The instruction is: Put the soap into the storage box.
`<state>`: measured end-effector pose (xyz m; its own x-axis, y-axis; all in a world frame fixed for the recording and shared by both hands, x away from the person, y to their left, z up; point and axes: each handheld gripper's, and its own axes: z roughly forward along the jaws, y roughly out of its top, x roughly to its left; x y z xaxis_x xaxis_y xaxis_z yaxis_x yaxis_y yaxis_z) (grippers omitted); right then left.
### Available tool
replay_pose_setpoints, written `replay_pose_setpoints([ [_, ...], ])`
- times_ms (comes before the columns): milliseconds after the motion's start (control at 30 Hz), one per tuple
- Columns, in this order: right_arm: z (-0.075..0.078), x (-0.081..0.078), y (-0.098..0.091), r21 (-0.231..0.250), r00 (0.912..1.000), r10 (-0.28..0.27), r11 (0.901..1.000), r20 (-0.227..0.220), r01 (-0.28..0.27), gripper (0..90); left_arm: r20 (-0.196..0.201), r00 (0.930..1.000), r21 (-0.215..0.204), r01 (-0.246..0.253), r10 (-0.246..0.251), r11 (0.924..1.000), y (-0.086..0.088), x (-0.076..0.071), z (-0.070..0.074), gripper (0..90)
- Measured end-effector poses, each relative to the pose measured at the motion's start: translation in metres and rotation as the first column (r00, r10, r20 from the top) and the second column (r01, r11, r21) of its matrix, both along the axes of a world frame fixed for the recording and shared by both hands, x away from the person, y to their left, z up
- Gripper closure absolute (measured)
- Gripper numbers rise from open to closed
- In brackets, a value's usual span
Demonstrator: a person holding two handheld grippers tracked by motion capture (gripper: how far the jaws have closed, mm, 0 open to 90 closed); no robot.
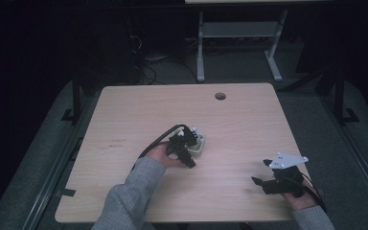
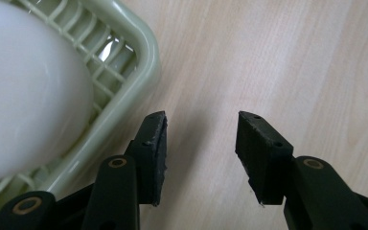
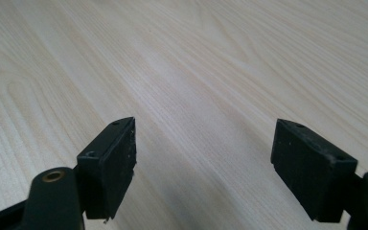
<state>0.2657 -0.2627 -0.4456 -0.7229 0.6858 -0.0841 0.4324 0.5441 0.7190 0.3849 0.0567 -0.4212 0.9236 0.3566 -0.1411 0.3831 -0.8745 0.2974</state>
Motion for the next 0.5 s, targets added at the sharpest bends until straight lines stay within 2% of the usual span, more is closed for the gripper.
replay_pose_setpoints([
  [167, 0.0, 0.0, 0.0, 0.001, 1.0, 0.001, 1.0, 0.001, -0.001, 23.2, -0.005, 1.0, -0.011, -0.002, 0.002, 0.9999, -0.009, 0.004, -0.002, 52.2],
  [267, 0.0, 0.0, 0.0, 0.002, 1.0, 0.002, 1.0, -0.002, -0.002, 23.2, 0.013, 0.9999, -0.012, 0.008, -0.008, 0.9999, -0.014, 0.006, -0.002, 51.7],
  [333, 0.0, 0.0, 0.0, 0.0, 1.0, 0.002, 1.0, -0.001, -0.002, 23.2, 0.011, 0.9999, -0.016, 0.008, -0.008, 0.9998, -0.017, 0.007, -0.001, 51.4],
  [500, 0.0, 0.0, -0.001, 0.002, 1.0, 0.0, 1.0, -0.001, 0.0, 23.2, 0.007, 1.0, -0.012, 0.002, -0.002, 0.9999, -0.017, 0.01, -0.003, 49.5],
])
